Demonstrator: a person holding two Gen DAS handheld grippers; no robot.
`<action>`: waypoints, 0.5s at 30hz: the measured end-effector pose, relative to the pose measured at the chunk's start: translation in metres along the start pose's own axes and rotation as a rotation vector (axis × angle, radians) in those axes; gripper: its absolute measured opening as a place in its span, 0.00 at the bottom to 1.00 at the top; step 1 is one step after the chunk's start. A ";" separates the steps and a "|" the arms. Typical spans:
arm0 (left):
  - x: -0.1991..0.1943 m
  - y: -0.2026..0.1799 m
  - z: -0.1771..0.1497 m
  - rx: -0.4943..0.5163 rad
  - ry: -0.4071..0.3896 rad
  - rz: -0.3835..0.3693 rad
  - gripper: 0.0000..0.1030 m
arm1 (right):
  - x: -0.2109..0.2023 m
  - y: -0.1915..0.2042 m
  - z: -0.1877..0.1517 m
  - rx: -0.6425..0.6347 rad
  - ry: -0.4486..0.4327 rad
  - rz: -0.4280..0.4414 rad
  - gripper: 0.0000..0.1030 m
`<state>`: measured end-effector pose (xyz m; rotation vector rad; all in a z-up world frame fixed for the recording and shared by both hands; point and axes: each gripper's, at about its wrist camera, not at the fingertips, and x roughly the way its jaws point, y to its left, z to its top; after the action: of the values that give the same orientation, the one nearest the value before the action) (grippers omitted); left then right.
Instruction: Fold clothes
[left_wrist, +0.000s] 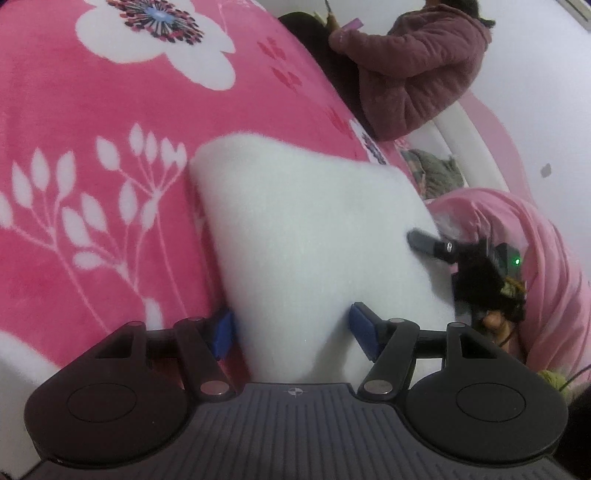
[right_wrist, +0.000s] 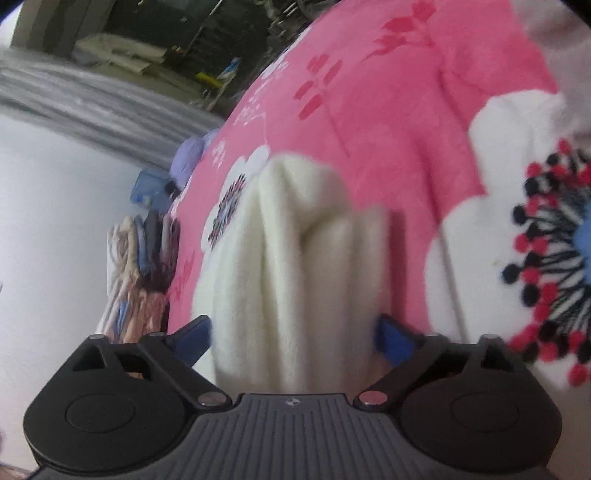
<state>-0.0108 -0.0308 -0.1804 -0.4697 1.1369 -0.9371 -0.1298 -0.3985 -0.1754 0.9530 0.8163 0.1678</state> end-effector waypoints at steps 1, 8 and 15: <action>-0.001 0.000 -0.002 0.001 -0.005 0.000 0.62 | -0.002 -0.001 -0.006 -0.003 0.017 0.012 0.95; -0.002 -0.002 -0.006 0.022 -0.031 0.019 0.61 | -0.012 -0.004 -0.030 -0.008 0.121 0.094 0.86; -0.009 -0.022 -0.012 0.083 -0.071 0.076 0.42 | -0.010 0.006 -0.026 -0.041 0.091 0.121 0.60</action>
<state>-0.0313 -0.0341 -0.1639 -0.3870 1.0408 -0.8917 -0.1534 -0.3820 -0.1736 0.9619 0.8363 0.3338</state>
